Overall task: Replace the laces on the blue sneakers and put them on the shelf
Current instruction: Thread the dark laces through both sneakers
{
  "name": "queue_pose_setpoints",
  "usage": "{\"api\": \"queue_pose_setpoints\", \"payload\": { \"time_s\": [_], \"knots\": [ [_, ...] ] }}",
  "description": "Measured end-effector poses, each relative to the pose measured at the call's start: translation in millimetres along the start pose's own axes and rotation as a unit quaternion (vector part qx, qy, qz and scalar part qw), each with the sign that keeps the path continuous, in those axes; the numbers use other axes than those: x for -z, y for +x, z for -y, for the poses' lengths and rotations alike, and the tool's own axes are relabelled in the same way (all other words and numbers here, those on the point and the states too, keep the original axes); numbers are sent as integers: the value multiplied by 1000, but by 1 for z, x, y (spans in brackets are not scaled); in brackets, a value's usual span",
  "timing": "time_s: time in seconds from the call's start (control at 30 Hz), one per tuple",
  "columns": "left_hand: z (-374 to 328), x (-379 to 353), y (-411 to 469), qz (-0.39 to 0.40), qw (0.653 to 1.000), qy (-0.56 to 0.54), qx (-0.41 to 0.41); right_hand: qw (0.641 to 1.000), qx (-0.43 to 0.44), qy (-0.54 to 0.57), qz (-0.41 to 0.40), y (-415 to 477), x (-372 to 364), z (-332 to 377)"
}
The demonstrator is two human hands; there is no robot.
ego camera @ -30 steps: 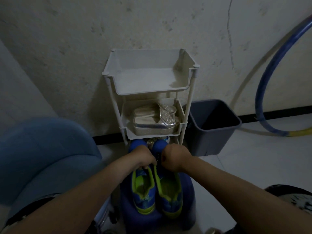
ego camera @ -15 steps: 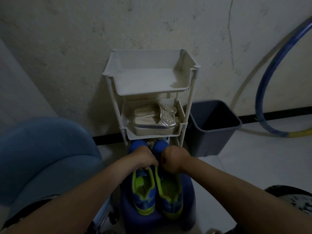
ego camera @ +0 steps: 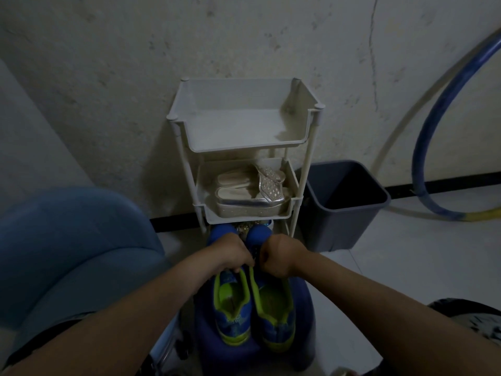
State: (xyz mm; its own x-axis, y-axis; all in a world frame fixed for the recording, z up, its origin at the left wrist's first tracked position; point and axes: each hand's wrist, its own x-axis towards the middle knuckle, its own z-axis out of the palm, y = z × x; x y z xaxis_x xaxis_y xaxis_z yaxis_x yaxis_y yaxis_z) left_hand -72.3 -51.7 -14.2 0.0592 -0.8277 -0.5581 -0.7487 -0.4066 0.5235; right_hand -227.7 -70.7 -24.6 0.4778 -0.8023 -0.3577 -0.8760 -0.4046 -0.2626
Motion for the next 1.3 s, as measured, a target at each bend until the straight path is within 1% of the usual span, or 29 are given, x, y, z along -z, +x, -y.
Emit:
{"api": "queue_pose_setpoints", "payload": {
  "time_s": [0.07,0.17,0.37,0.57,0.63,0.73,0.87,1.0,1.07,1.13,1.2,1.3],
  "knots": [
    [0,0,1,0,1000,3,4,1000,3,-8,7,-1,0,2],
    [-1,0,1,-4,1000,10,8,1000,-6,-10,-17,0,-2,3],
    [-1,-1,2,-3,1000,20,10,999,-22,29,-26,0,-5,2],
    [0,0,3,10,1000,27,7,999,-4,30,-17,1,-5,-1],
    [1,1,2,14,999,49,4,999,0,27,-25,1,-7,0],
    [2,-1,3,8,992,114,-50,999,4,31,-32,1,-9,2],
    [2,-3,6,-24,981,169,-93,999,11,33,-39,0,-8,2],
    [-2,2,0,4,965,230,-125,999,3,35,-30,0,-6,0],
    [-5,10,-4,0,958,252,-136,999,-3,37,-31,-1,0,0],
    [-6,23,-4,-11,956,256,-145,998,-5,48,-43,-1,8,-1],
    [-6,37,-4,-37,958,242,-152,995,1,82,-52,1,15,-2],
    [-7,53,-6,-55,969,169,-170,990,29,134,-40,6,17,0]
  ]
}}
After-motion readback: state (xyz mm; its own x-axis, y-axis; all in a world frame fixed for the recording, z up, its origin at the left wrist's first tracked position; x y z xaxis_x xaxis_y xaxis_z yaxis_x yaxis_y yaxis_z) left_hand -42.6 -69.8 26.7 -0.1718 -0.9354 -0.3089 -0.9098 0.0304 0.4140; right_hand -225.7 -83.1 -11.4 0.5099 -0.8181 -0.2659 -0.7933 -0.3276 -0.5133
